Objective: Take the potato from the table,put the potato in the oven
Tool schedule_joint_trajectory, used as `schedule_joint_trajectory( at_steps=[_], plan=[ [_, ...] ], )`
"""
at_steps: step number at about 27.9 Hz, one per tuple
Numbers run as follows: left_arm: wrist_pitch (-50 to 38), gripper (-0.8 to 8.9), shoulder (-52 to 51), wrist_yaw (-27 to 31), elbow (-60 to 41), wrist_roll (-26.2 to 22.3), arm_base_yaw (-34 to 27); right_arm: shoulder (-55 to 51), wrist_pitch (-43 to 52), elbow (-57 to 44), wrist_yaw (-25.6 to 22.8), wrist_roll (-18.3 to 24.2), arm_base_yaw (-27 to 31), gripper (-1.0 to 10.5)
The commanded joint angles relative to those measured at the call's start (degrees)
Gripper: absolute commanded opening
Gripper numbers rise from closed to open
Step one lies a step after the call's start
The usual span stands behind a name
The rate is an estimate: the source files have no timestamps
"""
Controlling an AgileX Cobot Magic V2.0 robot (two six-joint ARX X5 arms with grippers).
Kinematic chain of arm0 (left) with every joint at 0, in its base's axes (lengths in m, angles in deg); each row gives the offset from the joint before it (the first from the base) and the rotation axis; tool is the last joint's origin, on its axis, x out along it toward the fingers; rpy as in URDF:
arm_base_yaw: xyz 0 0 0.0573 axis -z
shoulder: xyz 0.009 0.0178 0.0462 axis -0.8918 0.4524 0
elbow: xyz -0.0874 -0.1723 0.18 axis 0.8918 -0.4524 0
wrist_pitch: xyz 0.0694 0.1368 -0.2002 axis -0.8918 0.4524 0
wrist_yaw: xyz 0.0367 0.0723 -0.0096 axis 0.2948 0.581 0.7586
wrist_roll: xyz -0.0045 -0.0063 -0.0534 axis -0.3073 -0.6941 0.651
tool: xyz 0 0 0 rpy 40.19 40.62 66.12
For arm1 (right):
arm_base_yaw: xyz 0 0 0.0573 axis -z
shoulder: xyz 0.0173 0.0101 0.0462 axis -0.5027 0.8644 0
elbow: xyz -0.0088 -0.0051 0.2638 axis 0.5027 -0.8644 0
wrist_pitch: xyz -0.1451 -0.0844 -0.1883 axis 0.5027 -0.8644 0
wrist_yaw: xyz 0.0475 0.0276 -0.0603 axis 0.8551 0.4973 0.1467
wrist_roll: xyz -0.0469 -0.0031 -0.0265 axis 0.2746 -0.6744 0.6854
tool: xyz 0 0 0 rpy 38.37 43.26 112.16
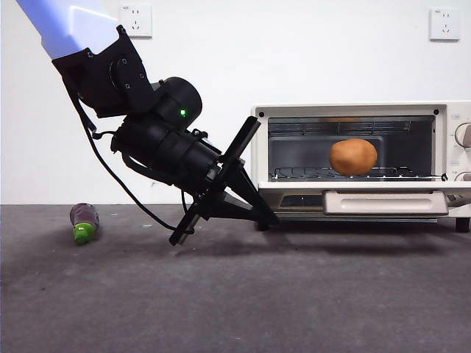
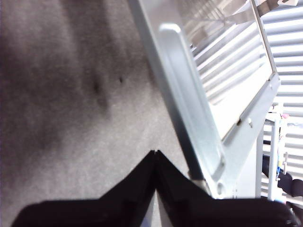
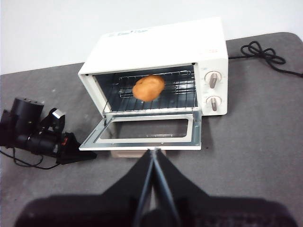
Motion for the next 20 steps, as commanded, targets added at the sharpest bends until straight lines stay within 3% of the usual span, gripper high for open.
schedule_joint_trajectory(
  at_steps=[1,10,20],
  plan=[
    [-1.03,-0.08,0.66,-2.34,0.44,0.63,0.61,-0.24,0.33,-0.02,0.44,-0.96,-0.02,-0.1],
    [-0.85,-0.08,0.63,-4.33,4.26,1.88,0.13,-0.24,0.31,-0.02,0.44,-1.22,-0.02,-0.1],
    [1.44,-0.08,0.63,-4.09,16.09,2.29,0.13,-0.24,0.33,-0.02,0.66,-1.29,-0.02,-0.1]
  ],
)
